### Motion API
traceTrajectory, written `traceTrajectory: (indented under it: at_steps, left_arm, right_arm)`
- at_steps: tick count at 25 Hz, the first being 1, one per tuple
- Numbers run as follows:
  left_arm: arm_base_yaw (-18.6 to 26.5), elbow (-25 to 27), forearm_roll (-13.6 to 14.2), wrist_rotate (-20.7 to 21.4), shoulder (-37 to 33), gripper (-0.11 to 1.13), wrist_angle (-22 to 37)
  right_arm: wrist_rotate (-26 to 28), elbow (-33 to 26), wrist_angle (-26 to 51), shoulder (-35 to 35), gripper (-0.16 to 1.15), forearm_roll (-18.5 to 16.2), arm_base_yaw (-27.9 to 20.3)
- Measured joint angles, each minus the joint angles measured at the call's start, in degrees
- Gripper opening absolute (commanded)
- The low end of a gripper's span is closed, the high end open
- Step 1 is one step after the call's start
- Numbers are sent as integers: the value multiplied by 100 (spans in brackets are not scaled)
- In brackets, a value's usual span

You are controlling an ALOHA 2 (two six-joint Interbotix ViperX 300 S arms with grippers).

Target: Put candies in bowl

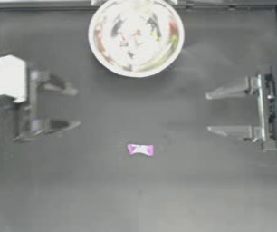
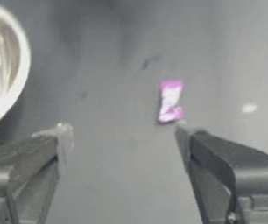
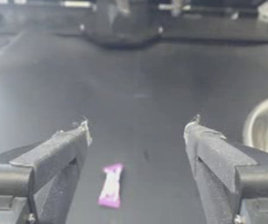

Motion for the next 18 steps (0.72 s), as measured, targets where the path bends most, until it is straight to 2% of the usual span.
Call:
traceTrajectory:
  at_steps: [8, 12, 18]
  left_arm:
    - [-105, -1046, 202, 26, 1635, 100, 562]
    - [-299, -1485, 360, 18, 2162, 100, 703]
    - [-448, -1951, 404, 9, 2839, 100, 967]
  right_arm:
    - [0, 158, 185, -413, 96, 79, 53]
    - [-9, 211, 211, -492, 96, 79, 70]
    - [0, 229, 211, -519, 96, 79, 70]
